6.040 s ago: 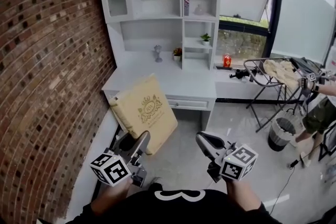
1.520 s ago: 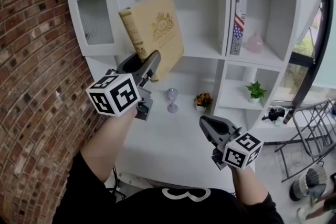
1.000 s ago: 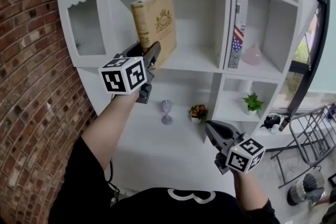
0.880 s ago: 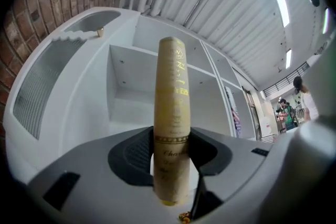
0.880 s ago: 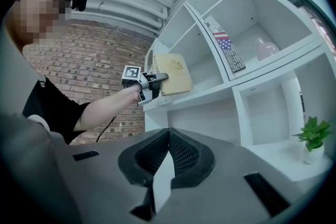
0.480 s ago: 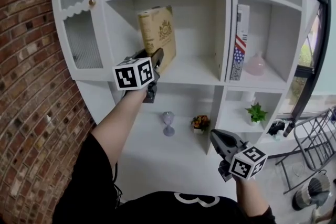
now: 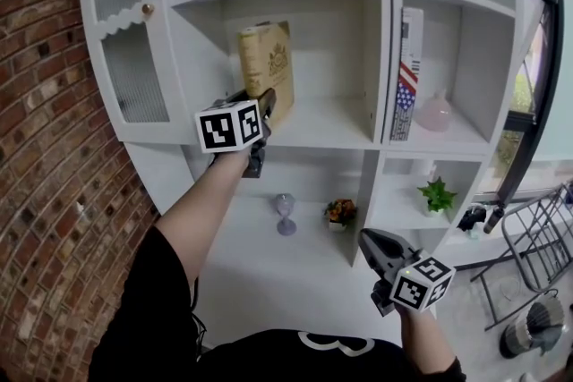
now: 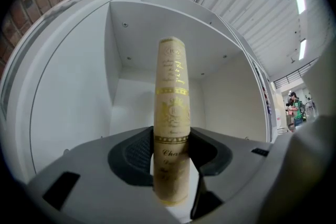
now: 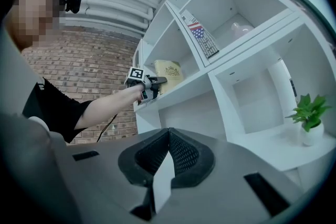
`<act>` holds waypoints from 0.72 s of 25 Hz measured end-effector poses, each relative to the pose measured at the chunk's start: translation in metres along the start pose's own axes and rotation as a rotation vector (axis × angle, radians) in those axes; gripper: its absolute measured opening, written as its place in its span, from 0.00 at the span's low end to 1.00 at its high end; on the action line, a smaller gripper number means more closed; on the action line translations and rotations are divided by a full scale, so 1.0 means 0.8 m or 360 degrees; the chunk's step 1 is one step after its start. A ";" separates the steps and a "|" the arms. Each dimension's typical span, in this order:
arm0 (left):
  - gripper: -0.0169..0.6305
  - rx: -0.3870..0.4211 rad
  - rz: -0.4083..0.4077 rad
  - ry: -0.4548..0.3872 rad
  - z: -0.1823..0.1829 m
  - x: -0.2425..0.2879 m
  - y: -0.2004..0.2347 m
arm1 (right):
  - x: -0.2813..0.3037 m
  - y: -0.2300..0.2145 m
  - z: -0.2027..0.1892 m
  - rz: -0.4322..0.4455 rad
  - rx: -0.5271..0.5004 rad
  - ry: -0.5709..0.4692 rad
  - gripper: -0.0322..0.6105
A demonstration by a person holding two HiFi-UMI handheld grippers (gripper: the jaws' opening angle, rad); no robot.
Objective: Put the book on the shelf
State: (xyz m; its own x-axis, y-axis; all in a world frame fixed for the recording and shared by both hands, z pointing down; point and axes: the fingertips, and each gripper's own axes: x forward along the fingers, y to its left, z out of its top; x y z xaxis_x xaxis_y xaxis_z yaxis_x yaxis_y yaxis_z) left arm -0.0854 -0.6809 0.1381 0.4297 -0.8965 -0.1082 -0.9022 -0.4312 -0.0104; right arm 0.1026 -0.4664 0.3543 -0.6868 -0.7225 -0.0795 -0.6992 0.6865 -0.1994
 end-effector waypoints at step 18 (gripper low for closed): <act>0.37 0.0017 -0.0011 0.0020 0.005 0.000 -0.009 | -0.017 -0.004 -0.011 0.0003 0.0121 -0.0032 0.06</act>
State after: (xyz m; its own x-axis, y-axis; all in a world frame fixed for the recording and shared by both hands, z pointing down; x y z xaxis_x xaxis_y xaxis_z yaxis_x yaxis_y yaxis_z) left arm -0.0791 -0.6778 0.1345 0.4364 -0.8947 -0.0957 -0.8995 -0.4364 -0.0219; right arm 0.1122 -0.4581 0.3645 -0.6835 -0.7231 -0.0996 -0.6801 0.6804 -0.2728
